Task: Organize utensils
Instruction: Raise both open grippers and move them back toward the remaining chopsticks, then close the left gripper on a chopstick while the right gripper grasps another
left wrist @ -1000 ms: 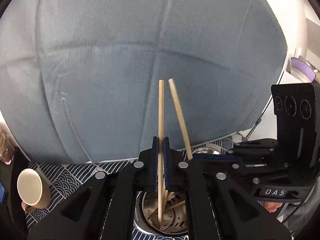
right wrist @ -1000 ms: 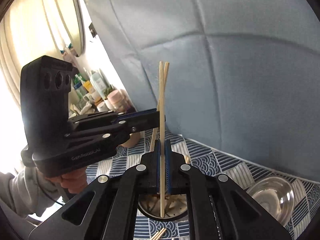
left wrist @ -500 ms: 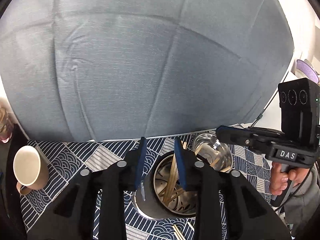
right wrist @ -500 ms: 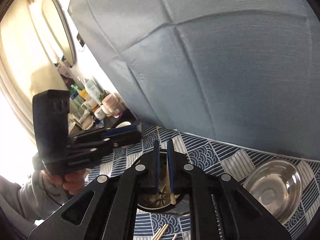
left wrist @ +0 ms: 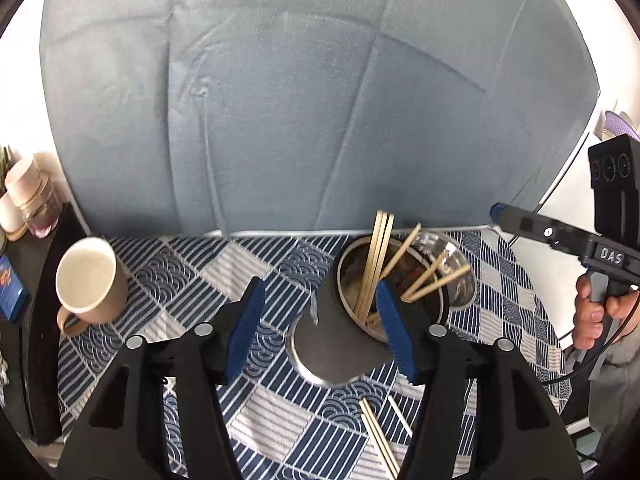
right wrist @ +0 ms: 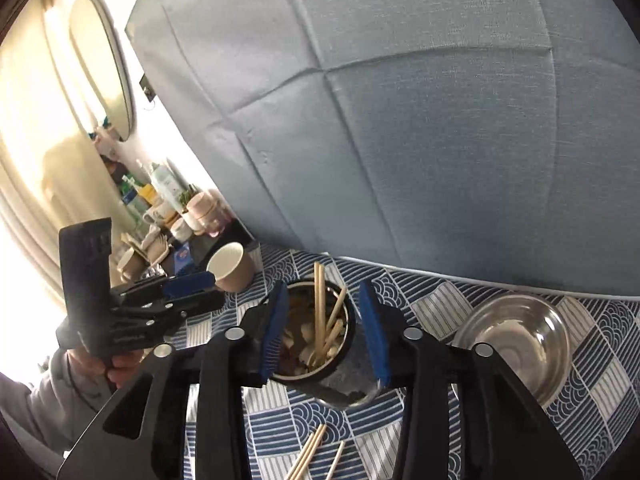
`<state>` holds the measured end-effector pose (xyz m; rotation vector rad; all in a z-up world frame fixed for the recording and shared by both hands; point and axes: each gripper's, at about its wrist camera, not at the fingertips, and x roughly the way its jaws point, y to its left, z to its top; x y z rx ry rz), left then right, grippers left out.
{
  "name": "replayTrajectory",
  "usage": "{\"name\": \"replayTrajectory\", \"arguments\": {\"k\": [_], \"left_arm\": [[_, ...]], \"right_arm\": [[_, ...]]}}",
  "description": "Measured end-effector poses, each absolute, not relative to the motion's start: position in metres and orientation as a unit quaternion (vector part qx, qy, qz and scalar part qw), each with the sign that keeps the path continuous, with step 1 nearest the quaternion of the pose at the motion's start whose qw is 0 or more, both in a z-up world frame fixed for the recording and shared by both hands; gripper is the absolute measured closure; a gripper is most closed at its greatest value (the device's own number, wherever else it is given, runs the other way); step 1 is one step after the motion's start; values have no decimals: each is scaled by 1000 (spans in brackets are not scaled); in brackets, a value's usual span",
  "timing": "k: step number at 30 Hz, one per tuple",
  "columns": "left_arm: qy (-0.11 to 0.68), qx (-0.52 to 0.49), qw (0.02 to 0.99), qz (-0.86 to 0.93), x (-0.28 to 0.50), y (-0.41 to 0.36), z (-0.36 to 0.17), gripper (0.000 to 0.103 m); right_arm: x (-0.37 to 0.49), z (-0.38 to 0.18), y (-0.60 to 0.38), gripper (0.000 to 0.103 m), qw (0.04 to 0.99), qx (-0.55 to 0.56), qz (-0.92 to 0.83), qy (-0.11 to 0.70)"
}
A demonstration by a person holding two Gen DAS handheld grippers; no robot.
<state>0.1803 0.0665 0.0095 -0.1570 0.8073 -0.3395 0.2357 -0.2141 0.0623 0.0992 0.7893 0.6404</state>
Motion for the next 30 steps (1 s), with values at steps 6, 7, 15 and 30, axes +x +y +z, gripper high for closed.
{"name": "replayTrajectory", "arguments": {"k": [6, 7, 15, 30], "left_arm": [[440, -77, 879, -166, 167, 53, -26, 39], [449, -74, 874, -167, 167, 49, -32, 39], [510, -18, 841, -181, 146, 9, -88, 39], [579, 28, 792, -193, 104, -20, -154, 39]], "right_arm": [[218, 41, -219, 60, 865, 33, 290, 408], [217, 37, -220, 60, 863, 32, 287, 414], [196, -13, -223, 59, 840, 7, 268, 472], [158, -123, -205, 58, 770, -44, 225, 595]]}}
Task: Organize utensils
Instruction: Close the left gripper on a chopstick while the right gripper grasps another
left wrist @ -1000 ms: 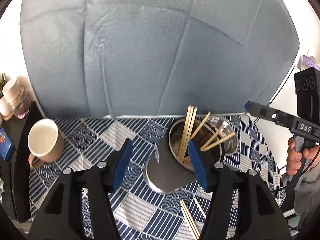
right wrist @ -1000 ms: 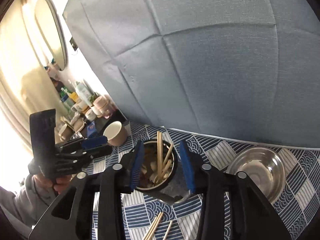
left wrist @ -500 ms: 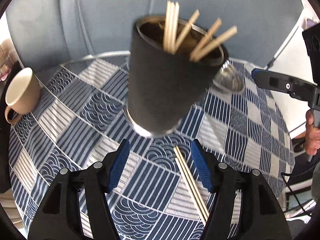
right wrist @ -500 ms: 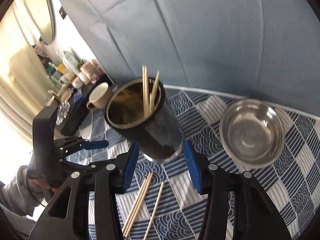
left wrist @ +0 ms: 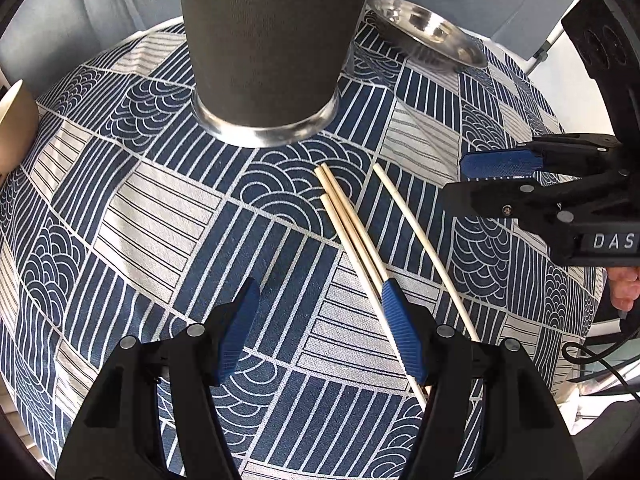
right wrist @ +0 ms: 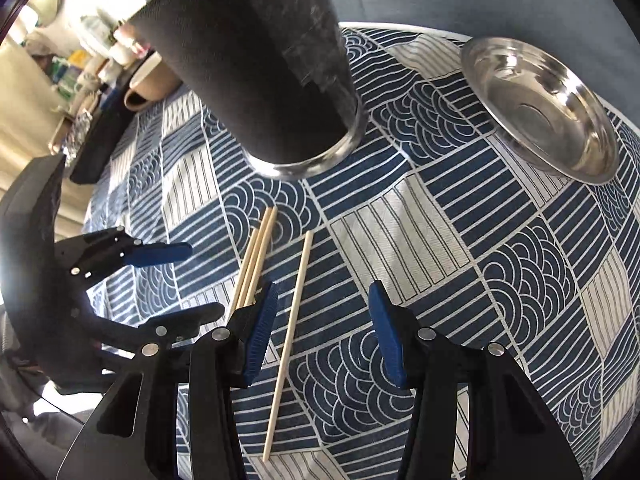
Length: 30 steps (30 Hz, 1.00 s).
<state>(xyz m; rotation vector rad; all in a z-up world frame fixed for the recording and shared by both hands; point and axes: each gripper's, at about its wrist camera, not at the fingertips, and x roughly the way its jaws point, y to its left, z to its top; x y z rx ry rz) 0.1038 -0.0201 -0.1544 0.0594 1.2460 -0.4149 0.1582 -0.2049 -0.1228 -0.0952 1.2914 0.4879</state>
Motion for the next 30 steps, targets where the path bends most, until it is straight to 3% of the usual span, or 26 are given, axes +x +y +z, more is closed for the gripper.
{"name": "replayTrajectory", "arguments": {"k": [8, 26, 30], "left_arm": [[568, 98, 797, -181, 100, -39, -154, 37], [625, 94, 767, -107, 113, -46, -156, 34], [627, 96, 765, -111, 112, -52, -155, 46]], "right_arm": [[159, -132, -194, 58, 762, -83, 206, 608], [157, -147, -170, 58, 754, -145, 173, 617], [164, -152, -164, 58, 745, -131, 176, 630]]}}
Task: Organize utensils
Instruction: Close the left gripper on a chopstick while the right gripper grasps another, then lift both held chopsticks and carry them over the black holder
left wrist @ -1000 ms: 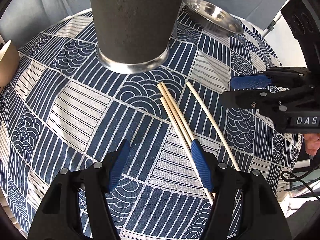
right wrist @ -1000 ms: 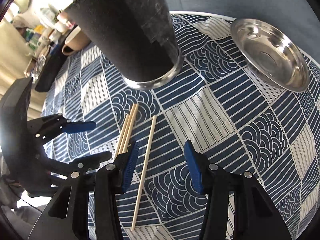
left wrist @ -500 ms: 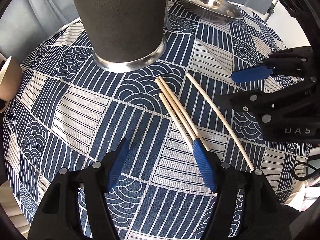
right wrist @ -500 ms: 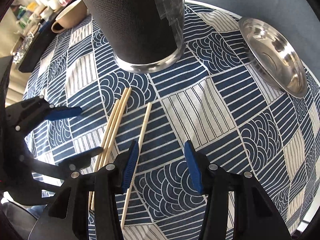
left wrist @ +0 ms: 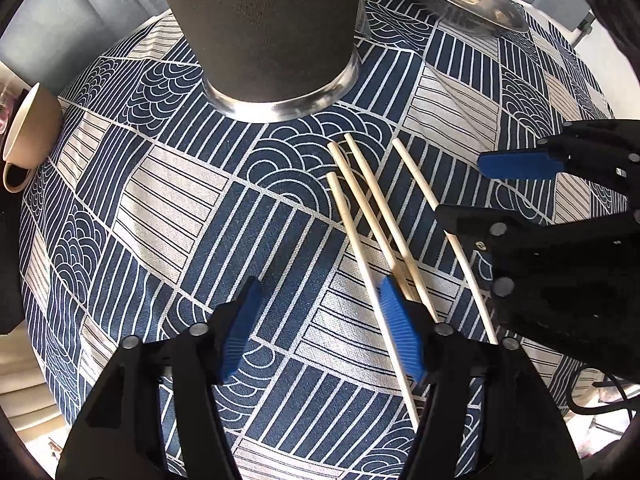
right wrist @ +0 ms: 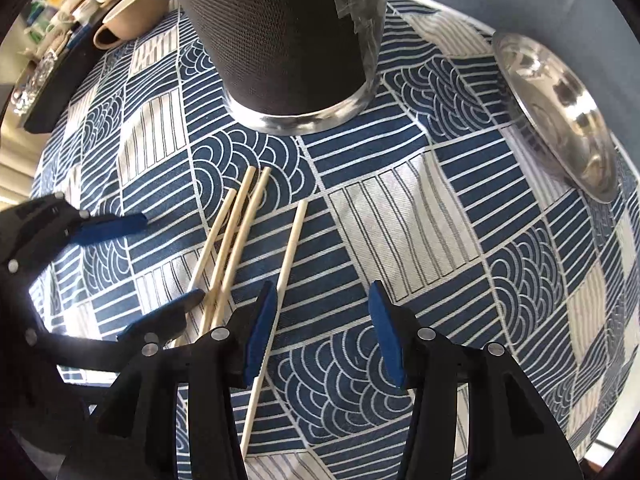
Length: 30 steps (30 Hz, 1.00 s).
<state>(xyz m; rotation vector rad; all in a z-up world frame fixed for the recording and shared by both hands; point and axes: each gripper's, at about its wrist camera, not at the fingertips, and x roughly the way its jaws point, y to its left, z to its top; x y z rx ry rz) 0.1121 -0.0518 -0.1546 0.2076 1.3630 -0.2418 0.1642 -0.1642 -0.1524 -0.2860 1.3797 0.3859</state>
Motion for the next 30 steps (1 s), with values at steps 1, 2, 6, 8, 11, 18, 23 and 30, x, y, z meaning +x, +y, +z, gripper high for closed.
{"name": "replayTrajectory", "arguments": {"k": [1, 2, 6, 8, 11, 18, 23, 30], "left_arm": [[627, 99, 764, -117, 111, -52, -153, 56], [628, 98, 762, -124, 110, -52, -152, 67], [643, 76, 750, -135, 110, -44, -150, 92], [653, 58, 742, -141, 110, -34, -150, 97], [666, 36, 730, -148, 108, -18, -151, 98], [686, -10, 714, -144, 92, 19, -154, 99], [675, -14, 725, -135, 88, 38, -141, 99], [661, -16, 738, -134, 86, 50, -124, 99]], "right_arm": [[165, -153, -162, 59, 744, -134, 176, 630], [164, -153, -159, 61, 742, -140, 181, 630], [166, -153, -164, 98, 724, -94, 227, 645], [169, -155, -172, 99, 716, -62, 232, 656], [171, -154, -181, 101, 712, -57, 233, 660], [158, -147, -195, 103, 707, -47, 251, 660], [155, -149, -191, 98, 712, -61, 242, 657], [150, -153, -177, 97, 704, -95, 236, 663]]}}
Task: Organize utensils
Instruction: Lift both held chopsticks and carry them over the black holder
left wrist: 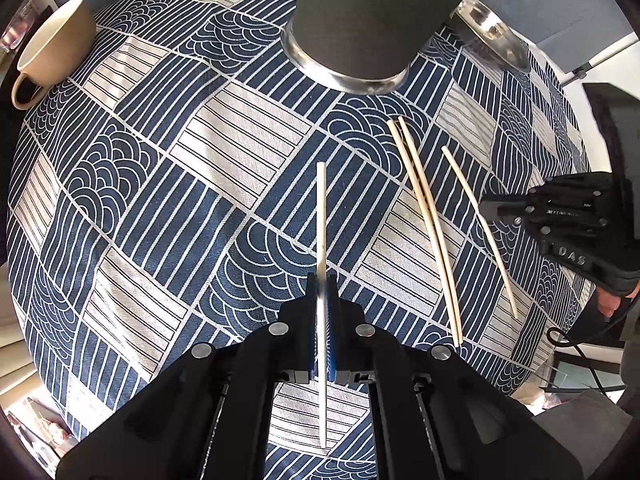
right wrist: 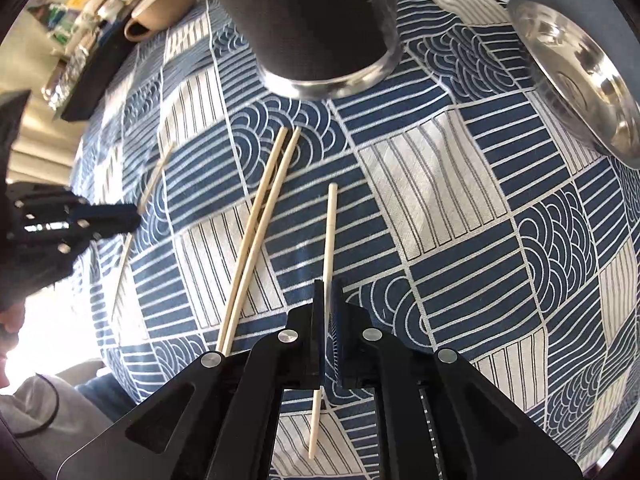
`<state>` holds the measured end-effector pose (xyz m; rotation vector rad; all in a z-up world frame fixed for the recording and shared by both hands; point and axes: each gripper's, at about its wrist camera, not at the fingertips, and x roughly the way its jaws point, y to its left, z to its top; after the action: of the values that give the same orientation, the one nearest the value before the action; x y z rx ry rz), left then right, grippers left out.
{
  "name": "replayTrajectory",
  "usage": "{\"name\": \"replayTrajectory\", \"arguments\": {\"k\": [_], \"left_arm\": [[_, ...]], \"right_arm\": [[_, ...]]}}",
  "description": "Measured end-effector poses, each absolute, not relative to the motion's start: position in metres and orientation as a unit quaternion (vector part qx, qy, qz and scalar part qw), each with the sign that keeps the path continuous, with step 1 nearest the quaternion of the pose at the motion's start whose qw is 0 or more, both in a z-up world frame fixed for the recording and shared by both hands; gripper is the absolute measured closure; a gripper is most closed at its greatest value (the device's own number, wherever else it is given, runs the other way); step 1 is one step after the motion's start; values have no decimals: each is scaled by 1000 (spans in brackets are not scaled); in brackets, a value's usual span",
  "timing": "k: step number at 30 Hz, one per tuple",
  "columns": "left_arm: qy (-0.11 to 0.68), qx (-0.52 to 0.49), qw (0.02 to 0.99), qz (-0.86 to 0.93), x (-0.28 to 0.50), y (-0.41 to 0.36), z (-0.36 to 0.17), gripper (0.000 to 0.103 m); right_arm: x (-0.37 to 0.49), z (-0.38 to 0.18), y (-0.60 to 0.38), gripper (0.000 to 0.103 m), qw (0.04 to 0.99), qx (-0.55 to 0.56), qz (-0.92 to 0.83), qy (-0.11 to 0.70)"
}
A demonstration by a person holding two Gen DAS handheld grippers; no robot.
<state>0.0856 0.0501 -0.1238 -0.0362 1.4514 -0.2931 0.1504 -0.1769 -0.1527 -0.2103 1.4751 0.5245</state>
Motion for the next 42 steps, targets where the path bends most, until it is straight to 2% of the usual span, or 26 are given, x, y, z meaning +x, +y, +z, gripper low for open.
{"name": "replayTrajectory", "arguments": {"k": [4, 9, 11, 15, 21, 29, 35, 42], "left_arm": [[653, -30, 745, -132, 86, 56, -115, 99], [637, -54, 757, -132, 84, 71, -105, 99], [630, -69, 762, -131, 83, 78, -102, 99], [620, -92, 768, -133, 81, 83, -99, 99], [609, -94, 778, -122, 83, 84, -85, 99], [592, -66, 796, -105, 106, 79, -61, 99], [560, -36, 822, -97, 131, 71, -22, 99], [522, -1, 847, -99, 154, 55, 20, 99]], "right_arm": [[150, -156, -170, 93, 697, -116, 224, 671], [152, -159, -148, 93, 686, -153, 213, 678], [151, -160, -142, 98, 685, -181, 212, 673], [147, -163, -132, 99, 684, -194, 224, 667], [151, -161, -161, 99, 685, -97, 241, 681], [135, -95, -191, 99, 748, -38, 291, 595], [144, -26, -189, 99, 794, -4, 325, 514], [169, 28, -194, 98, 825, -11, 337, 454]]}}
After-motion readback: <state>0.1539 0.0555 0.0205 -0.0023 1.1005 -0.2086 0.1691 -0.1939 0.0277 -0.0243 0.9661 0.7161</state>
